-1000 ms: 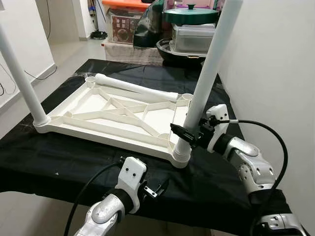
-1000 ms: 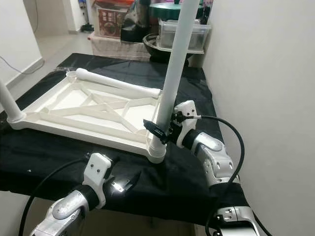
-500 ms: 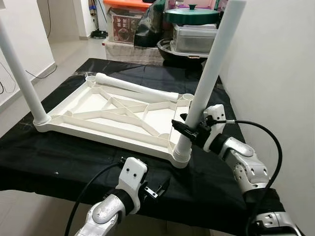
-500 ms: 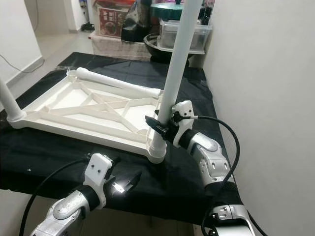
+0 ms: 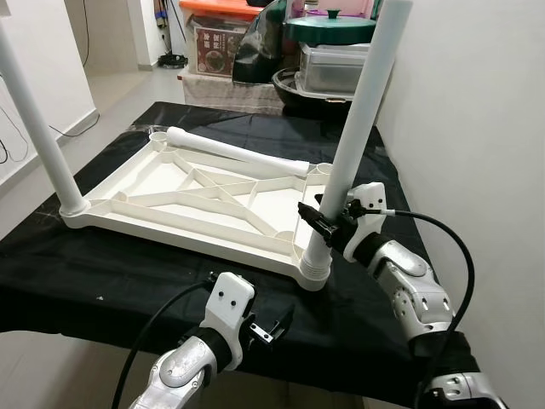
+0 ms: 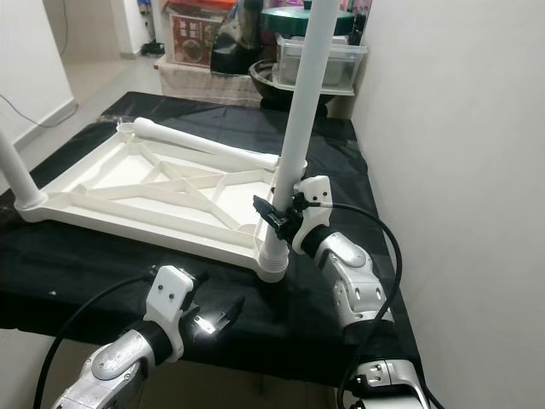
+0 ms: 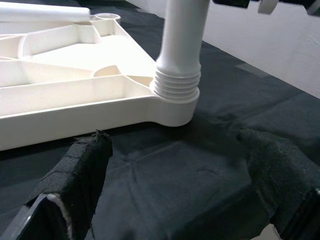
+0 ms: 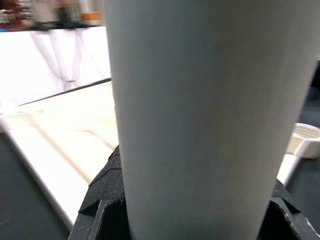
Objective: Building children table
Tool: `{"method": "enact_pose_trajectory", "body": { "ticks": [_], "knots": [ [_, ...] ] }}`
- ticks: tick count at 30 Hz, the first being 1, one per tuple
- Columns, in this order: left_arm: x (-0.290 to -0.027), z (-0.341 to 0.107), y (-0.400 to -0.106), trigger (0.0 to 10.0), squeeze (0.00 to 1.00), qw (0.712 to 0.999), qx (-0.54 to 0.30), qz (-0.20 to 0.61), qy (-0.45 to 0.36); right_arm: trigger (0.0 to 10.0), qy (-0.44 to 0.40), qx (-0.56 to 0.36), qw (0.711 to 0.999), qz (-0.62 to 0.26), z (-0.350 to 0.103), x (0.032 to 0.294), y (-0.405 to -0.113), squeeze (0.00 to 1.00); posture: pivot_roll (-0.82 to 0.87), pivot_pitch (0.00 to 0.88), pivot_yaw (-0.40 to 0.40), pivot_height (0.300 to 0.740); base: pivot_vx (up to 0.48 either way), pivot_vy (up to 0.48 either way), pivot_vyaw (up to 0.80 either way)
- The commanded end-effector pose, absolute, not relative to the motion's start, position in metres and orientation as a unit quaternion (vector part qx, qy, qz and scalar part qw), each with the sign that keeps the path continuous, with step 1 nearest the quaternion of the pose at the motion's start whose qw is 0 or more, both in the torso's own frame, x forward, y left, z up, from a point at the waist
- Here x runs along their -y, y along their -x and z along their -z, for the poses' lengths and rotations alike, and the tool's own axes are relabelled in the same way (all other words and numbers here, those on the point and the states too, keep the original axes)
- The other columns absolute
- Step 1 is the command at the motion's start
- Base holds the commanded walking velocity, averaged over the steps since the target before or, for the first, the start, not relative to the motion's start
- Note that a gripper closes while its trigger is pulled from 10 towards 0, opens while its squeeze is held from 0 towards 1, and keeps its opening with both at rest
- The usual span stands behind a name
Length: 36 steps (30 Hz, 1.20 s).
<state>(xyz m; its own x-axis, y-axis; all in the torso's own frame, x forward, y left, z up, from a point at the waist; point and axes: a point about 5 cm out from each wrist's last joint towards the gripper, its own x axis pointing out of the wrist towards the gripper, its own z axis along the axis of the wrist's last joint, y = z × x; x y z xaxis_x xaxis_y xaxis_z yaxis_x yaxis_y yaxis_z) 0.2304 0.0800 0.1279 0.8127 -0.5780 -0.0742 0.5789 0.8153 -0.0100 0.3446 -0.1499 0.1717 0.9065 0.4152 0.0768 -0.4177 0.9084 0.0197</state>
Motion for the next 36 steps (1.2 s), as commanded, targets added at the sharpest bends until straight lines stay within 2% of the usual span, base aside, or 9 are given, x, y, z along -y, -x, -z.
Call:
{"method": "enact_pose_trajectory", "body": {
  "ticks": [1,9,24,25,26,27,32,33,36],
  "knots": [
    [-0.080,-0.127,-0.233,10.0,0.00,0.953,-0.041,0.299,-0.006,0.0,-0.013,0.006,0.996,-0.087,-0.157,0.174,-0.344,0.00,0.18,0.000,-0.114,0.740,0.000,0.000,0.00],
    [-0.081,-0.128,-0.236,10.0,0.00,0.955,-0.038,0.295,-0.006,0.0,-0.027,-0.007,0.983,0.183,-0.152,0.183,-0.338,0.00,0.17,0.000,-0.113,0.740,0.000,0.000,0.00],
    [-0.080,-0.127,-0.240,10.0,0.00,0.956,-0.036,0.292,-0.007,0.0,-0.111,-0.039,0.936,0.332,-0.160,0.130,-0.340,0.00,0.18,0.000,-0.116,0.740,0.000,0.000,0.00],
    [-0.080,-0.127,-0.240,10.0,0.00,0.956,-0.036,0.292,-0.007,2.2,-0.118,-0.035,0.936,0.329,-0.161,0.128,-0.339,0.00,0.18,0.000,-0.115,0.740,0.000,0.000,0.00],
    [-0.080,-0.127,-0.240,10.0,0.00,0.956,-0.036,0.292,-0.007,2.2,-0.118,-0.035,0.936,0.329,-0.161,0.128,-0.339,0.00,0.18,0.000,-0.115,0.740,0.000,0.000,0.00],
    [-0.080,-0.127,-0.241,10.0,0.00,0.956,-0.036,0.291,-0.007,8.9,-0.116,-0.029,0.940,0.318,-0.162,0.127,-0.339,0.00,0.17,0.000,-0.112,0.740,0.000,0.000,0.00],
    [-0.080,-0.126,-0.242,10.0,0.00,0.955,-0.037,0.294,-0.007,10.0,-0.103,-0.003,0.952,0.287,-0.169,0.127,-0.340,0.00,0.17,0.000,-0.106,0.740,0.000,0.000,0.00],
    [-0.079,-0.126,-0.242,10.0,0.00,0.955,-0.037,0.294,-0.007,10.0,-0.104,0.012,0.959,0.263,-0.172,0.127,-0.341,1.00,0.17,0.000,-0.104,0.740,0.000,0.000,0.00],
    [-0.079,-0.125,-0.242,10.0,0.00,0.955,-0.038,0.295,-0.007,10.0,-0.086,0.031,0.968,0.235,-0.176,0.127,-0.341,1.00,0.17,0.000,-0.104,0.740,0.000,0.000,0.00]
  ]
}}
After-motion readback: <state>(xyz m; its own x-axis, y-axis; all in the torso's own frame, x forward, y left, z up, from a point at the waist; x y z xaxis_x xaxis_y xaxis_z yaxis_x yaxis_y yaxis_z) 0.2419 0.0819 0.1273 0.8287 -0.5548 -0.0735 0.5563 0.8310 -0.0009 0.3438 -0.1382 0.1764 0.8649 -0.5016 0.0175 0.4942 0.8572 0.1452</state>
